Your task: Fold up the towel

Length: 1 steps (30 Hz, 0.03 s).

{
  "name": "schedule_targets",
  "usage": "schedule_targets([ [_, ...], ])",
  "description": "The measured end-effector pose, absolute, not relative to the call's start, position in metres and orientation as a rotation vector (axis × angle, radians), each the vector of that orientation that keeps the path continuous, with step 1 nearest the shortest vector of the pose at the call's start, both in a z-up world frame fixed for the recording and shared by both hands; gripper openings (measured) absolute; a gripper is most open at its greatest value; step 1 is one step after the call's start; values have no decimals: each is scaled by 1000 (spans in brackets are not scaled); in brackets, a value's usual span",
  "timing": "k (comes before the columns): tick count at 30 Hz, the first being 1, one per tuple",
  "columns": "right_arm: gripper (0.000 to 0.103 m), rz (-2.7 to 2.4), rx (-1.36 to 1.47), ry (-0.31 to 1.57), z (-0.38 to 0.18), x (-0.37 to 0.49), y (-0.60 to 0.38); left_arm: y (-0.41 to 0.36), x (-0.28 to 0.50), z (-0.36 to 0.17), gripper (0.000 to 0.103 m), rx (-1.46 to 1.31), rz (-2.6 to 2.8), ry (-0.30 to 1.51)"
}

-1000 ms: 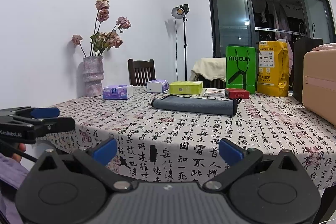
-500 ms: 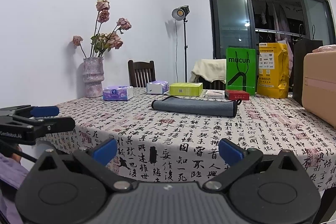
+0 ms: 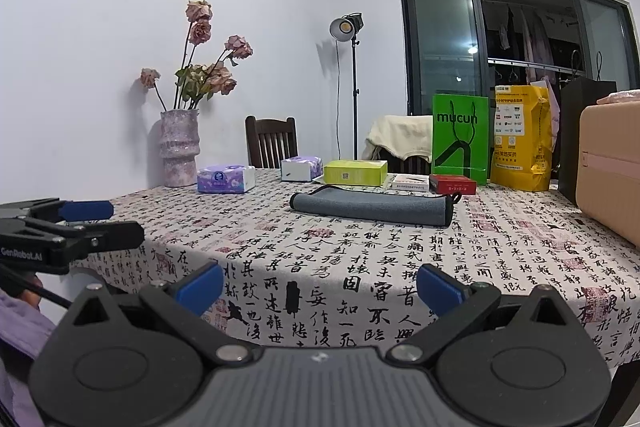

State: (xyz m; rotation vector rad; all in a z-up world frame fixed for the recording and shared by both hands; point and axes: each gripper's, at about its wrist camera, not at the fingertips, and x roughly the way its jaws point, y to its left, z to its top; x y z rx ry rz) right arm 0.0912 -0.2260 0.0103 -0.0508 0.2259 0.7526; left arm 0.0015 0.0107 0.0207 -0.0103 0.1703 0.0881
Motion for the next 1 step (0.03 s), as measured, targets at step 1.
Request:
schedule_targets([
  [1,103,753,-51,225,11,91,-226,11,1,21,103,-10,88,171],
])
